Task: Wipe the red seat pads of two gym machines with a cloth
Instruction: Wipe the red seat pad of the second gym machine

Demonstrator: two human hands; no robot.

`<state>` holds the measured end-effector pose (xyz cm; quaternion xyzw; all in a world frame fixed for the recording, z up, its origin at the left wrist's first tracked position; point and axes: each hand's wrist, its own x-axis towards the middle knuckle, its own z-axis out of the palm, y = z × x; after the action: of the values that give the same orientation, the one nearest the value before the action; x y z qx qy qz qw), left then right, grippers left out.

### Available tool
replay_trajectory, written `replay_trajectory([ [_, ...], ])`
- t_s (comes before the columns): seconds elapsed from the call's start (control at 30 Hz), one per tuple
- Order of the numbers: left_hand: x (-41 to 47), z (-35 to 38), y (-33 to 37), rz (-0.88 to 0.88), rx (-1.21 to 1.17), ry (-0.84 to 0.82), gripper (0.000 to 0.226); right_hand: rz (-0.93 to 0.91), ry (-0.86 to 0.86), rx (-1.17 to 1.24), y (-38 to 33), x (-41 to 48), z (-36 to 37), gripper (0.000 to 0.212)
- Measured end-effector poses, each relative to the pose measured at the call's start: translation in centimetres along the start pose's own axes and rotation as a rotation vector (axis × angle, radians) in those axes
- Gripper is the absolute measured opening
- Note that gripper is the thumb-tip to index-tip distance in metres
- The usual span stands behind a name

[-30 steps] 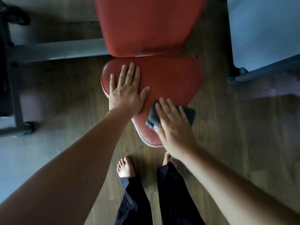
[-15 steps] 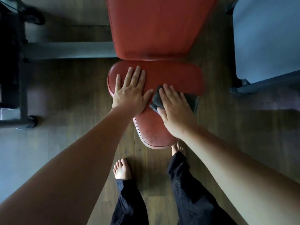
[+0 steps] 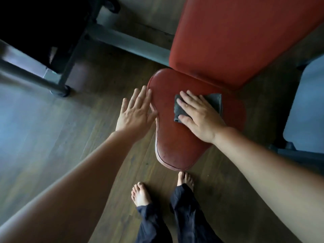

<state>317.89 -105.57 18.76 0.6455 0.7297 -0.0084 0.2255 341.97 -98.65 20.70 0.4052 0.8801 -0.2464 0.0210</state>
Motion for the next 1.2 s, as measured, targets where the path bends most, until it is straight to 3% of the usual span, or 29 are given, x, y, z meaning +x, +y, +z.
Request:
replay_trajectory([
  [0.17,-0.6,1.5,-1.1,0.004,-0.091,-0.038,0.076,0.123,0.042,-0.024,-1.8,1.3,0.9,0.077],
  [0.27,-0.4,1.6,-1.5,0.037,-0.103,-0.057,0.075,0.104,0.025,-0.104,-1.6,2.8,1.3,0.075],
  [0.5,-0.3,1.9,-1.5,0.031,-0.127,-0.061,0.075,0.078,0.051,-0.067,-1.9,14.1,0.1,0.071],
  [0.6,-0.4,1.7,-1.4,0.022,-0.162,-0.072,0.075,0.002,0.115,-0.020,-1.6,10.6,0.5,0.068],
  [0.7,-0.1,1.5,-1.4,0.050,-0.163,-0.106,0.077,-0.061,0.041,-0.119,-0.6,6.1,1.1,0.066],
  [0.93,-0.1,1.5,-1.1,0.030,-0.156,-0.121,0.078,0.085,0.039,-0.111,-1.0,14.3,-0.2,0.064],
  [1.2,0.0,1.1,-1.3,0.035,-0.147,-0.138,0.080,-0.167,0.042,-0.184,-1.9,4.9,1.8,0.062],
])
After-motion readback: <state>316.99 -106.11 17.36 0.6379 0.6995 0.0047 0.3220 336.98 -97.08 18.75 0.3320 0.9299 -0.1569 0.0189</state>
